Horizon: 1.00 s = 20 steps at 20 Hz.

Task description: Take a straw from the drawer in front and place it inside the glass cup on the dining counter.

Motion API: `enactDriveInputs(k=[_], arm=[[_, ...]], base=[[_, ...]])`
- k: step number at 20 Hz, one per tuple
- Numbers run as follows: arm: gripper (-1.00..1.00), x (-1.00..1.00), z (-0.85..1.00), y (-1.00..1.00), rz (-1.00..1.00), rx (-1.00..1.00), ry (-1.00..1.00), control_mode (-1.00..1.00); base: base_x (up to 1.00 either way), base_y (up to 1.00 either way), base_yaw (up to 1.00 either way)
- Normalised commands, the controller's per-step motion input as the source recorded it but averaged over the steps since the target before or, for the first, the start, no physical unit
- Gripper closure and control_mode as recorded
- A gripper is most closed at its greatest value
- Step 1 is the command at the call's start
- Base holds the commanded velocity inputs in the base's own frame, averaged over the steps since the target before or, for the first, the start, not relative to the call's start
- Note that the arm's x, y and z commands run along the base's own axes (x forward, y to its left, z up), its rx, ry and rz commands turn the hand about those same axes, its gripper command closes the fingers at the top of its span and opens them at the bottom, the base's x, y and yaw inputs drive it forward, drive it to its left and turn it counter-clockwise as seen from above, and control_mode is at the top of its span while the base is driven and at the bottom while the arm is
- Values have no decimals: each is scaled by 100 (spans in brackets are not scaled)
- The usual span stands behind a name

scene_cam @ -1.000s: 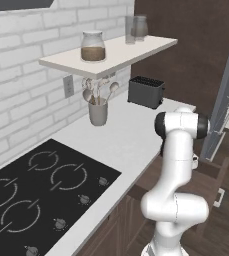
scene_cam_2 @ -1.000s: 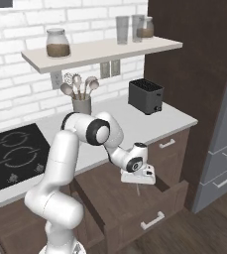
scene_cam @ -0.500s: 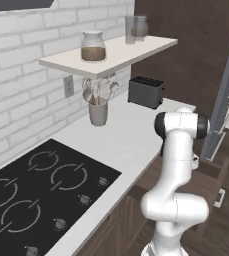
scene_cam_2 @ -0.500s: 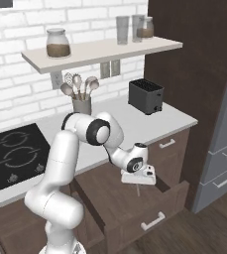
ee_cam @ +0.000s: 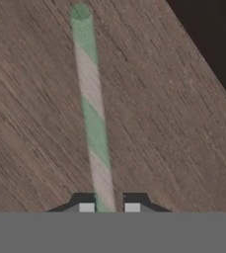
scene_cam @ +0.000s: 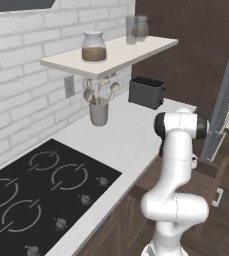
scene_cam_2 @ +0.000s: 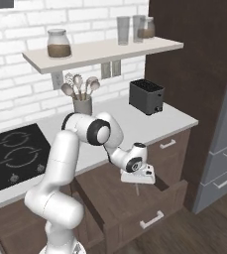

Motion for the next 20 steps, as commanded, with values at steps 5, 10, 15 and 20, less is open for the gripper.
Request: enactDriveInputs(k=[5,10,15,20], arm=[[100,-32,-100,-3,0,2,0,-100],[100,-41,-100,-3,0,0,0,-100],[100,-51,-100,-24,0,1,0,-100],[100,-48,-100,-9,0,0,0,-100]], base=[[0,0,0],[0,0,0],[0,0,0],[0,0,0]])
